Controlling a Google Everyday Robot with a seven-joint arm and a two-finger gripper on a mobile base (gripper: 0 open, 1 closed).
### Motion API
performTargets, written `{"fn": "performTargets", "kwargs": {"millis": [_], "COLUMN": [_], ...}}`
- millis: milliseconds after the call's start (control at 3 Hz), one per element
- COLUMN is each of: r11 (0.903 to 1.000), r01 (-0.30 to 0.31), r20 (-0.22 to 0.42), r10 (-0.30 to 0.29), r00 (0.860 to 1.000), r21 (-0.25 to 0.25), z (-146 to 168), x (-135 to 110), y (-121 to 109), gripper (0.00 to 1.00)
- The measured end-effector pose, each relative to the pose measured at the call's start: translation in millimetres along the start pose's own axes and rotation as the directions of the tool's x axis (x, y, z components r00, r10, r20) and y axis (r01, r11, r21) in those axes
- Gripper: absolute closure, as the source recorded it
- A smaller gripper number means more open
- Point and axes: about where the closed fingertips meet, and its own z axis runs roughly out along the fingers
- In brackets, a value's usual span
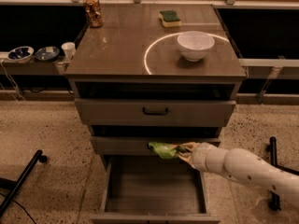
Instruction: Place green rice chip bag into bottom drawer
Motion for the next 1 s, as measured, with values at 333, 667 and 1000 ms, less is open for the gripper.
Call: {"fn": "performTargets", "kwargs": {"millis": [333,667,1000], "r11": [0.9986,0.9986,0.9981], "r01": [-0.041,-0.041,-0.061], "r20": [-0.011,-0.011,-0.02], "r10": [0.042,0.042,0.061], "r00": [0.999,0.999,0.998], "r21": [0.034,0.034,0.006], "z": [-16,-16,8], "x": [35,35,77], "y": [1,1,20], "gripper": [1.0,1.0,1.0]}}
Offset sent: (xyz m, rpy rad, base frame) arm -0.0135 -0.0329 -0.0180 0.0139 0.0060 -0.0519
